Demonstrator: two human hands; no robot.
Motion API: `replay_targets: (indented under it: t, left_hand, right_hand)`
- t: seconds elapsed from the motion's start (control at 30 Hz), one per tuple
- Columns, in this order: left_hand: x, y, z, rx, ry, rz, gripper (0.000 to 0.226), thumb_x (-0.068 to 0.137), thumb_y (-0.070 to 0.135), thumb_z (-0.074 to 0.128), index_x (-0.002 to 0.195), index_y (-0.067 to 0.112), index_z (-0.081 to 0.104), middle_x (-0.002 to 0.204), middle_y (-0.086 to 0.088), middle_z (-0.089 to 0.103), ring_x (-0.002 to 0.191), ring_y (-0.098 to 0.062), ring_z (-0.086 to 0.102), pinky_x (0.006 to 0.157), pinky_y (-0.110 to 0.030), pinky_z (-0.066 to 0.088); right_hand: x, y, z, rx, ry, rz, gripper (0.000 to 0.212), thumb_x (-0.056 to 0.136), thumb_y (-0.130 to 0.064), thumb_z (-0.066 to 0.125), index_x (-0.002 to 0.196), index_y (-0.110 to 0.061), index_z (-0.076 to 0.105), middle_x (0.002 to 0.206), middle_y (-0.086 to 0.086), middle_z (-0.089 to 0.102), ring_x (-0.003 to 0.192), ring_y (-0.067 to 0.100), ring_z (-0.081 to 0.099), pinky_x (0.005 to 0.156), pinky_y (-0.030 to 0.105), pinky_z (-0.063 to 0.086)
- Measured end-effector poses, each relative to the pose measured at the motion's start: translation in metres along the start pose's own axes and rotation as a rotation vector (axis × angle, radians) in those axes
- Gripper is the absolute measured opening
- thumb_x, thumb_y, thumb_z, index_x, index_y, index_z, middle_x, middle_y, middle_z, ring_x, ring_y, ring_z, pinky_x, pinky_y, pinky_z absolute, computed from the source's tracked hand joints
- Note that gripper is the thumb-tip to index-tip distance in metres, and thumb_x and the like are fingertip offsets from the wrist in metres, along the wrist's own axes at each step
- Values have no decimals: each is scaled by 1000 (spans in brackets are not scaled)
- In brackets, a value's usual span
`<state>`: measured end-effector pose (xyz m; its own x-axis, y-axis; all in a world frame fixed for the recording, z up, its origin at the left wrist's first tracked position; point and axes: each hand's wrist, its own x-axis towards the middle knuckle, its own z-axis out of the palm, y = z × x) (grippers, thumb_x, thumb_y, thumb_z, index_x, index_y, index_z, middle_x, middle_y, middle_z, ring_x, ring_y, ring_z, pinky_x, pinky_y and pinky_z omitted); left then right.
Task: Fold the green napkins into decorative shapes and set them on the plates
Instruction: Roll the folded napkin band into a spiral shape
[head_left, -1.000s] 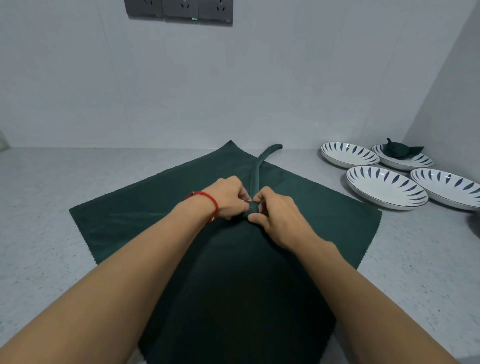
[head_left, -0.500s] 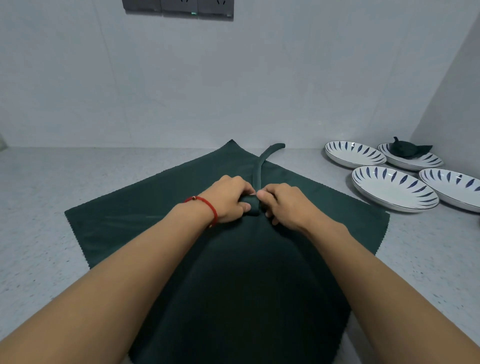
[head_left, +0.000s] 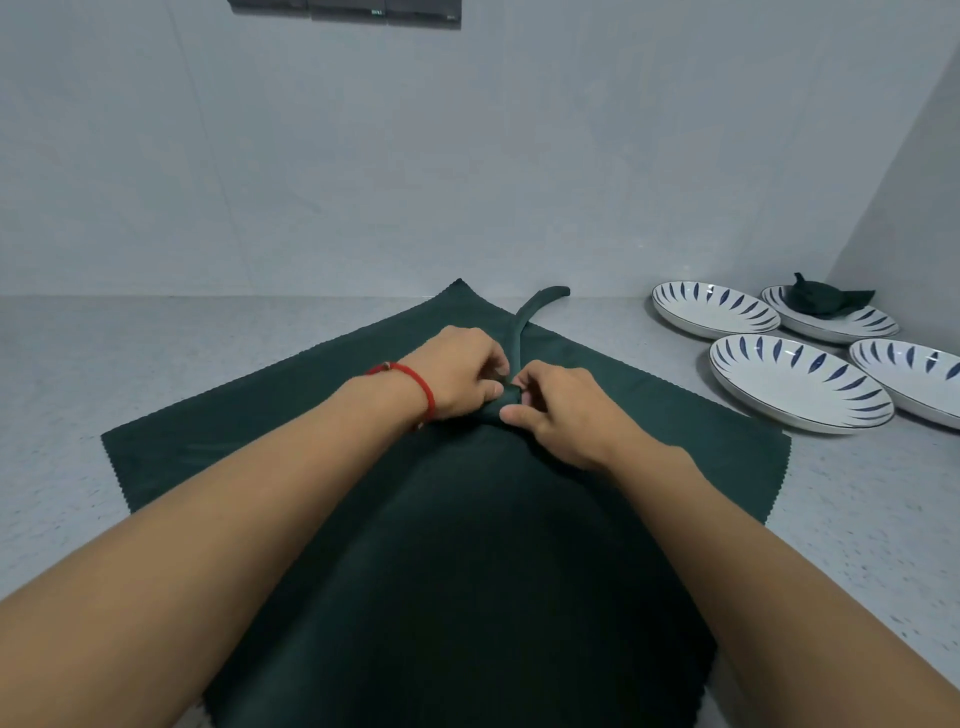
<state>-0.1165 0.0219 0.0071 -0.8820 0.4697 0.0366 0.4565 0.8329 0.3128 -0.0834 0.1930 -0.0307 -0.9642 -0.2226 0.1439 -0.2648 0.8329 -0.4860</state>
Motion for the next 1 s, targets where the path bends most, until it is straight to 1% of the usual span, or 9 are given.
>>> replay_targets:
  t: [0.07,0.23,0.37,0.43,0.53,0.67,0.73,0.87,1.0]
  left_hand:
    - [-5,-1,11,17,97,49,32,89,19,68,121,20,66,117,0,67,113,-22,60,97,-33,48]
    - [-1,-6,19,53,105,51,40,88,30,72,127,26,63,120,0,65,115,-25,57,96,-39,48]
    - [17,-1,7,98,-27,39,37,88,28,71,124,26,64,115,-3,66,107,-28,61,92,-42,52]
    - [27,1,-2,137,-102,32,41,88,30,70,128,21,62,119,-6,67,109,-28,62,94,-41,52]
    - [40,2,-13,171,-210,22,43,93,30,65,133,17,62,125,-6,68,115,-26,62,101,-39,49]
    - [51,-8,-20,86,-317,0,34,97,29,61,129,21,67,120,-3,71,114,-23,63,105,-41,46]
    - [52,-12,-19,1,-279,-10,35,97,28,62,130,21,66,114,-1,73,110,-21,64,104,-35,46]
    - [41,-11,-5,-112,-29,-18,29,94,31,66,121,22,62,105,2,70,104,-19,64,87,-26,45]
    - [5,-4,3,-46,2,54,34,92,29,66,125,23,60,107,8,61,103,-16,58,83,-23,39]
  right_hand:
    - [8,2,-3,10,-46,52,31,96,-41,64,110,-14,59,93,1,67,85,20,65,82,37,53]
    - [19,1,-12,26,-127,103,35,103,-39,52,97,-7,65,80,5,74,64,14,73,76,32,58]
    - [19,6,-14,118,-9,83,27,106,-30,41,94,-20,63,76,5,74,67,13,71,86,39,57]
    - [17,9,-11,123,95,25,16,102,-25,49,110,-23,62,87,0,71,81,15,68,87,40,55]
    - [15,8,-5,33,59,-44,43,90,-27,71,127,-22,51,102,-4,60,95,16,58,89,36,49]
    - [23,11,4,-24,92,-51,48,83,-26,81,118,-18,48,97,-3,57,93,20,56,85,38,48]
    - [27,15,3,-11,103,-52,45,84,-27,80,115,-17,49,92,-2,60,89,20,57,83,37,48]
    - [31,17,-7,59,57,-17,42,83,-34,81,110,-18,54,90,-5,63,82,12,60,80,31,51]
    - [15,6,-17,65,-19,31,40,80,-41,82,102,-19,56,89,-6,65,82,11,60,74,27,49]
